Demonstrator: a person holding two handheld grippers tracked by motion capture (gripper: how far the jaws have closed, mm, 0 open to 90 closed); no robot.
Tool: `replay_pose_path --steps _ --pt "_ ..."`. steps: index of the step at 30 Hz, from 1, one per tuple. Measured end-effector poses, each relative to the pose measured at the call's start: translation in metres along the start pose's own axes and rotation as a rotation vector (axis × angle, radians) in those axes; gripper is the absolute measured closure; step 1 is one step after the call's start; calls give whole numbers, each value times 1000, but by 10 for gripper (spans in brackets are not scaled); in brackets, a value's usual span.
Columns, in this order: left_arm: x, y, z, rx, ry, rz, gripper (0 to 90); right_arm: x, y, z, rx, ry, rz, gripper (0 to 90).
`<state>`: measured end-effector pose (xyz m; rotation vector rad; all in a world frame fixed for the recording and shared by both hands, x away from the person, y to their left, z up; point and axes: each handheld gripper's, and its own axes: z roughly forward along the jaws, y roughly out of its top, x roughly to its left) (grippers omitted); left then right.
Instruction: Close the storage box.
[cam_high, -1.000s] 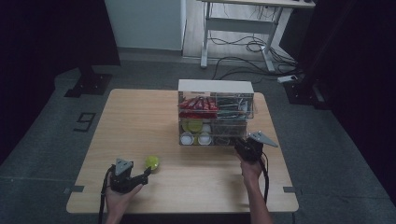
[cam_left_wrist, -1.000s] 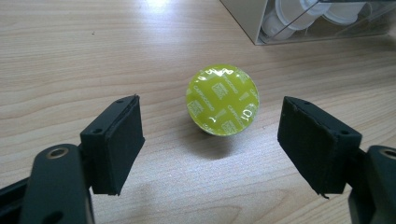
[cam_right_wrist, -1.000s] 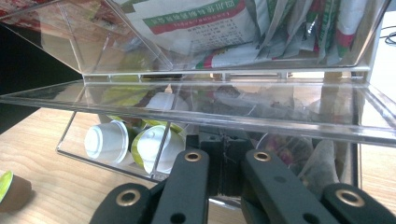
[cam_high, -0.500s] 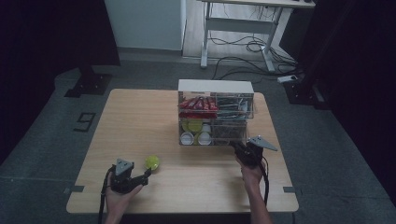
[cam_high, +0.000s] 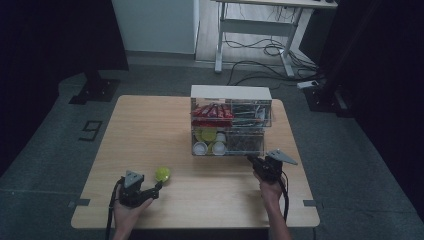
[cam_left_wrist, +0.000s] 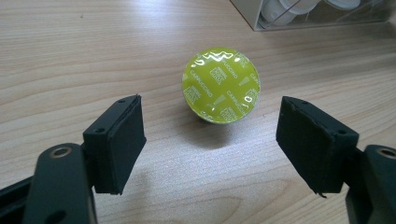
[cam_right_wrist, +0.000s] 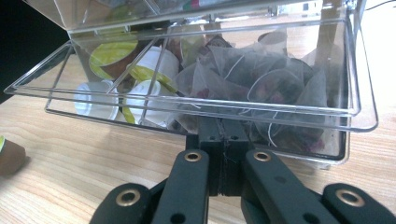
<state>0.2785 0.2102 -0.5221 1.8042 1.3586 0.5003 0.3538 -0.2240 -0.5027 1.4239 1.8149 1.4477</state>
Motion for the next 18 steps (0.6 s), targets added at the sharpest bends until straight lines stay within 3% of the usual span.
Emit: replay_pose_path --steps 18 --pt "1 -2 4 24 -4 4 238 -8 -12 6 66 -3 24 893"
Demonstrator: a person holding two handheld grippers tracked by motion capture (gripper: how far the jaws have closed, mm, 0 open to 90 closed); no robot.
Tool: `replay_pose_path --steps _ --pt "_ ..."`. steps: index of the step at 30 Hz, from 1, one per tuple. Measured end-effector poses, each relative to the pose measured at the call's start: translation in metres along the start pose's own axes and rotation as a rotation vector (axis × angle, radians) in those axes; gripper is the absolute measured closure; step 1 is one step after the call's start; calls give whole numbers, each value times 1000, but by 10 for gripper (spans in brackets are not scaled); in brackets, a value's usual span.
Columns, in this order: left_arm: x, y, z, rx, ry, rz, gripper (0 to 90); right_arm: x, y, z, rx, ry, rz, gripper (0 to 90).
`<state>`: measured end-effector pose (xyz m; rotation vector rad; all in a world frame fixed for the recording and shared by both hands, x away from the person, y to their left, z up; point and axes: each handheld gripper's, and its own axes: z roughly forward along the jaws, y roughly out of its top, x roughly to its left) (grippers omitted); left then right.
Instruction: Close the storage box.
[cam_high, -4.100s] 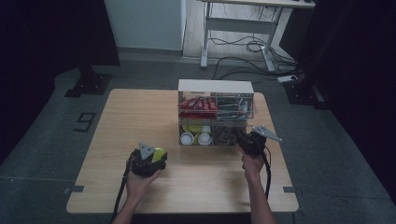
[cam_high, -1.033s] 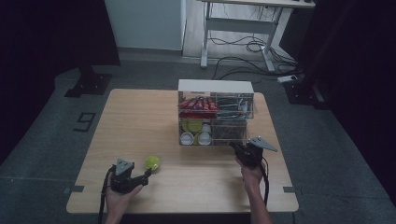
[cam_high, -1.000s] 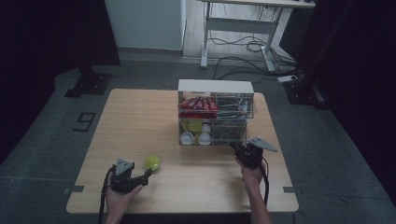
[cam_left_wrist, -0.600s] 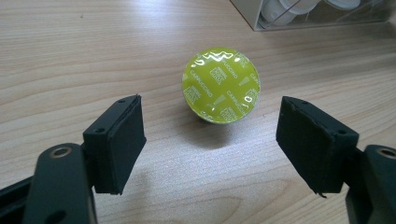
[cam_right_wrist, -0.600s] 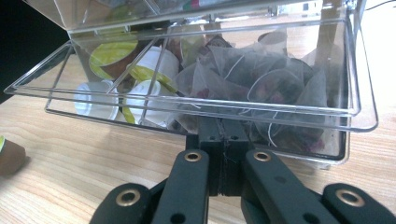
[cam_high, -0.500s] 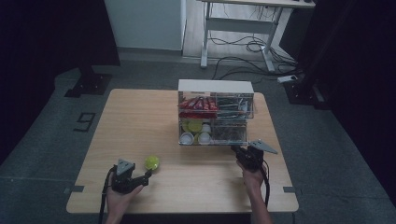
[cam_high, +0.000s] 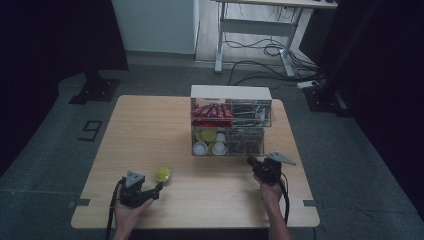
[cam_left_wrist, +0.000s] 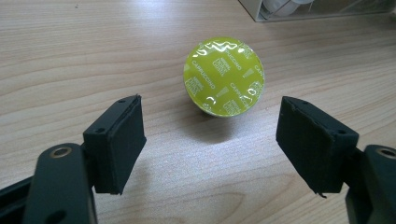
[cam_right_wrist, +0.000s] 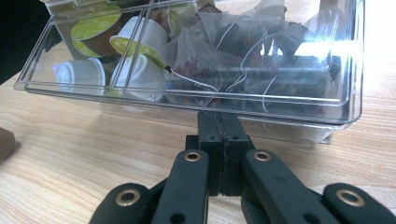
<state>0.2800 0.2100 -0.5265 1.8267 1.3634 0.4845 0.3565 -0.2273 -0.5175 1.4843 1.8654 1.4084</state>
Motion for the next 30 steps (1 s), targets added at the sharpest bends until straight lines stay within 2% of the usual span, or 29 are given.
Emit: replay_pose_path --steps 7,15,22,27,30 --pt "0 0 1 7 -1 1 239 -4 -3 0 22 28 23 874" --pt "0 -1 1 10 -1 1 239 -2 -5 -2 26 20 15 872" --pt "-1 -1 2 20 -11 6 239 0 -8 -7 6 9 1 858" --pt "-1 -1 2 24 -17 6 239 -7 -17 -12 14 10 -6 801" --pt "-1 -1 1 23 -20 6 239 -12 -26 -17 28 13 -19 737"
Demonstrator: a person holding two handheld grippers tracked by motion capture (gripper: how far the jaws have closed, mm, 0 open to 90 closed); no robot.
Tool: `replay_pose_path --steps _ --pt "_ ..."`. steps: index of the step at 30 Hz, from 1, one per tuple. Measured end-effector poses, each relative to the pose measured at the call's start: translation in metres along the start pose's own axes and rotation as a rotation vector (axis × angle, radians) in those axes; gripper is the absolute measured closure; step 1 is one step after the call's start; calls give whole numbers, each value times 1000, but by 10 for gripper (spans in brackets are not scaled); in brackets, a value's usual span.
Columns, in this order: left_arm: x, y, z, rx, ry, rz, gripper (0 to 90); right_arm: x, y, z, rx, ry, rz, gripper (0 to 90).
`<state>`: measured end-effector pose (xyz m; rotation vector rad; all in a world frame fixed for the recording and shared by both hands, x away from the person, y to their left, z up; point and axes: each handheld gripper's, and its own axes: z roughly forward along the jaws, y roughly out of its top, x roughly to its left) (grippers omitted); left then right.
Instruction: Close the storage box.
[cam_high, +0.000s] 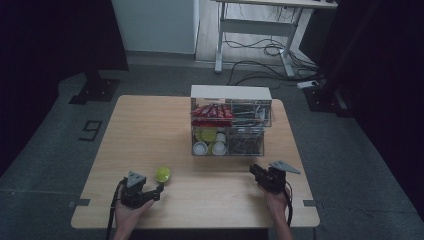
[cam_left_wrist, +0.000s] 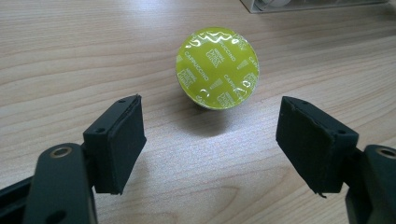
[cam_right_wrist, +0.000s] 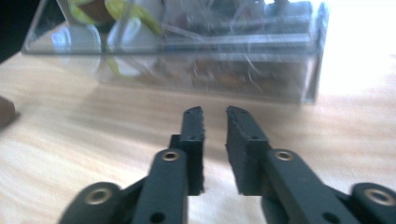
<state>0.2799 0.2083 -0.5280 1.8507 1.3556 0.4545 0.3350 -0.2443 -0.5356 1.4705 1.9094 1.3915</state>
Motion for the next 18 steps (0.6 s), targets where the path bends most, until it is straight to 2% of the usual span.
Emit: replay_pose_path --steps 3,12,15,18 --pt "0 0 0 3 -4 0 239 -5 -9 -7 15 2 -16 663" --pt "0 -2 4 25 -10 5 238 -14 -28 -30 56 -32 -74 554" --pt "-1 -2 6 34 -11 8 238 -18 -32 -35 73 -37 -73 524" --pt "-1 -3 8 45 -13 11 238 -24 -31 -38 63 -47 -57 504"
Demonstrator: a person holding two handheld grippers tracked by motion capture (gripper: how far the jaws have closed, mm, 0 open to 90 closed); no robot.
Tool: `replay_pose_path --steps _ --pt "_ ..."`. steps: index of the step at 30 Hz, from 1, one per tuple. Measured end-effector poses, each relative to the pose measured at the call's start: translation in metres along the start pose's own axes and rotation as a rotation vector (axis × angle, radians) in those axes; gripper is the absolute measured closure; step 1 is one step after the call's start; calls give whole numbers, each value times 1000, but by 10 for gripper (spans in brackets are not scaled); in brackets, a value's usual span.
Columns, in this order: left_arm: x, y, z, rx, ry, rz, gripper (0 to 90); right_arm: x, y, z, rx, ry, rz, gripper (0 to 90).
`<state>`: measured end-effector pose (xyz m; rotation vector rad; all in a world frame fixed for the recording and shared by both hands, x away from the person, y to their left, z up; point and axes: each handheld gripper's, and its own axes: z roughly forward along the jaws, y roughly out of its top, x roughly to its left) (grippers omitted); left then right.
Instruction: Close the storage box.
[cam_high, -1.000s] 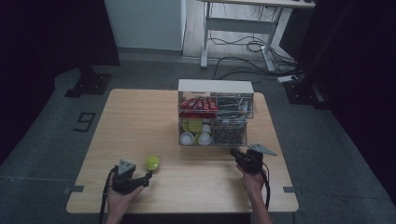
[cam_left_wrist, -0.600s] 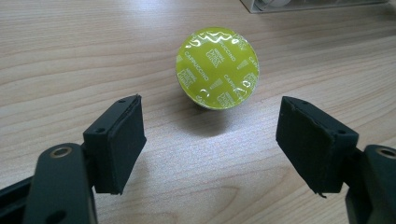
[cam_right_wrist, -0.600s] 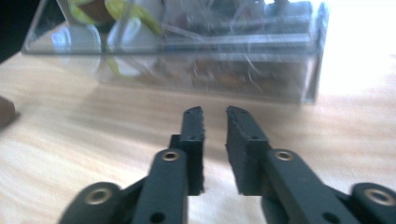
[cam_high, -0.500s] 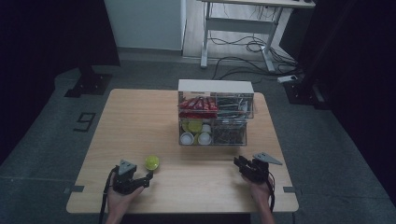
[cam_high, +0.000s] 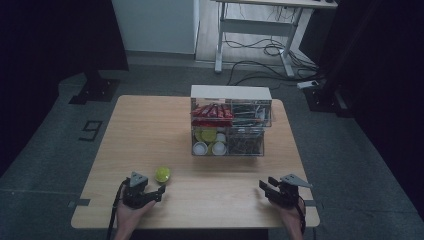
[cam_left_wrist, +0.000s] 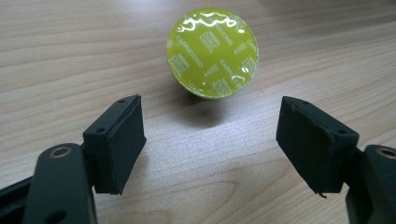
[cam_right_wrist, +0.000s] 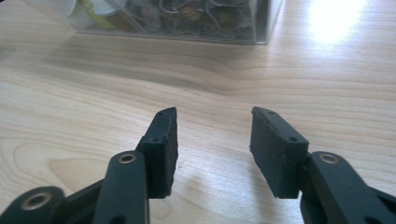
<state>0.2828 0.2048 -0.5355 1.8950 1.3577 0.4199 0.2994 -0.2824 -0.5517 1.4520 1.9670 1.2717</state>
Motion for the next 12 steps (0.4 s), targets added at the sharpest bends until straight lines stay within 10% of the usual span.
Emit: replay_pose_path --steps 12 --pt "0 -1 2 10 -1 4 237 -5 4 9 76 -23 18 411"
